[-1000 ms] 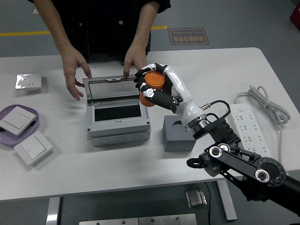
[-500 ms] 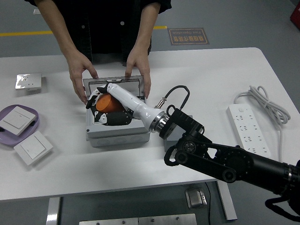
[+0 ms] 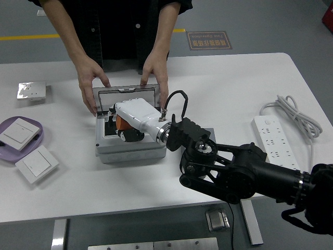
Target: Pick up the cylinder from the cube,place it in the box,flap close box
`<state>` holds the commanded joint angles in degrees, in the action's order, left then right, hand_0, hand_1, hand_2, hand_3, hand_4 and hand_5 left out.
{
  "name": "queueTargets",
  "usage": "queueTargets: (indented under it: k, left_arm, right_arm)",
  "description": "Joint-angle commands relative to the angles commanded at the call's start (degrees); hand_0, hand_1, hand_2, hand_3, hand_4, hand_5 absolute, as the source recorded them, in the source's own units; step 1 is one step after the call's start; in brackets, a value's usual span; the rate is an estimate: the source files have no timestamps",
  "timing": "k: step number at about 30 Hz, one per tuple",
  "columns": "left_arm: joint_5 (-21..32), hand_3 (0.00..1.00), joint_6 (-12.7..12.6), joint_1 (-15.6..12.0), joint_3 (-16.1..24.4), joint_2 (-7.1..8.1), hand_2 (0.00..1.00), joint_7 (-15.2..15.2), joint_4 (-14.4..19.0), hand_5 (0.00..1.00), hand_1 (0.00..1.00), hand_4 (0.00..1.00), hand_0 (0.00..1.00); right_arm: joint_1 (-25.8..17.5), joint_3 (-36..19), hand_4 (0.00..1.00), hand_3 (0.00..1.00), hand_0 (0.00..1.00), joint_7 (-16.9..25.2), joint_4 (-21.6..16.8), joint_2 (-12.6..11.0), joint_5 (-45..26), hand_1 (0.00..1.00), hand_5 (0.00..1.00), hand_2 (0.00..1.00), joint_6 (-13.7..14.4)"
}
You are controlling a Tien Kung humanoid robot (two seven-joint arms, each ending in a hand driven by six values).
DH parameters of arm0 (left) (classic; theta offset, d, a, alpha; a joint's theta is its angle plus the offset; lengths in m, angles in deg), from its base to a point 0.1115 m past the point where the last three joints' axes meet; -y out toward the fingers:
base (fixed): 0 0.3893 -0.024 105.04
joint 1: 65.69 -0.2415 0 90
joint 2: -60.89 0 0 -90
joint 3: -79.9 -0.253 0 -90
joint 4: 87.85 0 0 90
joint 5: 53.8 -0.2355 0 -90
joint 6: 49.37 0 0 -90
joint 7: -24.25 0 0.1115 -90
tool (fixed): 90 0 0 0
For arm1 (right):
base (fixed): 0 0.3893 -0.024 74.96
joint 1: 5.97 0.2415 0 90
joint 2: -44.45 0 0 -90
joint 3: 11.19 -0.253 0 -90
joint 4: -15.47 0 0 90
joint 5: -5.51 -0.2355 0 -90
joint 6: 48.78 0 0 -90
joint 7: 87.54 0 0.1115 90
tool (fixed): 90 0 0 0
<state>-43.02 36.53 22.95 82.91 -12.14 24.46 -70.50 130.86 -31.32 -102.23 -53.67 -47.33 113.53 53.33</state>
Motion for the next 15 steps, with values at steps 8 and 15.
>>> queueTargets:
  k: [8, 15]
  left_arm:
    - [0.01, 0.67, 0.01, -0.15, -0.04, 0.0, 0.627, -0.06, 0.0, 0.284, 0.628, 0.746, 0.614]
    - [0.32, 0.668, 0.02, -0.31, -0.32, 0.06, 0.627, -0.09, -0.04, 0.28, 0.628, 0.745, 0.614]
  right_arm:
    - [-0.07, 0.17, 0.071, 0.405, 0.392, 0.34, 2.45, 0.91, 1.44, 0.424, 0.002, 0.461, 1.08]
    - [-0.06, 0.16, 0.652, 0.739, 0.897, 0.28, 3.92, 1.16, 2.37, 0.752, 0.288, 0.727, 1.55]
